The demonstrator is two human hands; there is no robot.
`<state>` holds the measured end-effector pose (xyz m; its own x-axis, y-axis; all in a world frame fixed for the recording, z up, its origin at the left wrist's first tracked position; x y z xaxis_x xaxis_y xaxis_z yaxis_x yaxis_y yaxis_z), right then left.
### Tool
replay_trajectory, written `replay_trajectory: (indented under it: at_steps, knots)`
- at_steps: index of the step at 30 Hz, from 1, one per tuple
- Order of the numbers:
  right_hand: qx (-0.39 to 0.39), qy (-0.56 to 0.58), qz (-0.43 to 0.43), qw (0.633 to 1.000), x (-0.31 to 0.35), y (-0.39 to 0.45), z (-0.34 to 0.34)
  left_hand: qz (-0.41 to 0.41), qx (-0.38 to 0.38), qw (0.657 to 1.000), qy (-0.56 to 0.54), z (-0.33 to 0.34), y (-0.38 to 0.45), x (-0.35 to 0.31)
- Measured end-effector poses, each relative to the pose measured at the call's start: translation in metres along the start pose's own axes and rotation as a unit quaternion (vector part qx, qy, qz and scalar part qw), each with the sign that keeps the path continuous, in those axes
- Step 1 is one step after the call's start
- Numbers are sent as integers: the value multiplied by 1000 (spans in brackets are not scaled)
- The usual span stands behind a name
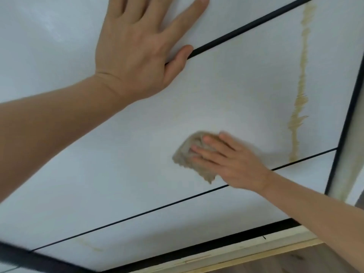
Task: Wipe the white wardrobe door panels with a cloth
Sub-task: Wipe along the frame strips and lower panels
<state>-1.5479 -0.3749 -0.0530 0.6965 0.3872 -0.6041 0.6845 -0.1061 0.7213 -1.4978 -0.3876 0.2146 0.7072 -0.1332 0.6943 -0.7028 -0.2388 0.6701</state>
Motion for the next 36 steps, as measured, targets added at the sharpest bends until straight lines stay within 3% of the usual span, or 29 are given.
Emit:
replay_trajectory:
  at_steps: [3,6,8,11,14,17,19,21,23,24,26,28,29,32,36]
  knots:
    - [-129,-32,190,973,-119,50,-45,-16,0,1000,-9,-3,-1,2]
    - [-147,-28,258,955,-127,41,-48,-15,6,1000,-15,0,-1,1]
    - [-39,-16,197,979,-55,5,-11,-11,-4,1000,-18,0,-1,1]
    - [124,7,7,992,60,-75,35,-10,-7,1000,-19,1,-2,4]
    - [124,20,-15,992,53,-80,27,-14,-5,999,-34,1,-2,1]
    - [-2,-3,160,987,-48,-12,-17,-17,-6,999,-37,2,-3,3]
    - [-81,-37,304,949,-133,22,-51,-21,-9,999,-39,2,-2,4]
    - [-153,-60,361,918,-173,35,-72,-17,-21,999,-33,1,-2,3]
    - [-177,-42,313,932,-147,23,-63,-7,-28,999,-22,2,-2,2]
    - [-136,-24,267,954,-108,7,-44,-2,-32,999,-16,2,-1,2]
    - [20,3,117,993,-6,-41,1,3,-39,999,-9,1,-1,2]
    - [127,24,35,991,51,-99,22,6,-49,999,-7,0,-1,2]
    - [139,30,22,990,55,-112,22,10,-50,999,-7,0,-1,1]
    - [90,23,44,995,3,-79,6,15,-45,999,-4,0,-1,-1]
    - [-115,1,214,970,-147,12,-58,14,-49,999,-4,1,-3,2]
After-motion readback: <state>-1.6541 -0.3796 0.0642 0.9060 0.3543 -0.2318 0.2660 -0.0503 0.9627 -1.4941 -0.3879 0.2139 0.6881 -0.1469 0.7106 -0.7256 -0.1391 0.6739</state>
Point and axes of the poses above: each hand's wrist, its own y-axis towards the middle knuckle, its own z-axis out of the palm, x = y × z, the point moved 8 cm from there along y, towards the middle knuckle, and after that the axes turned 10 degrees about -z, right-handed, at the moved point
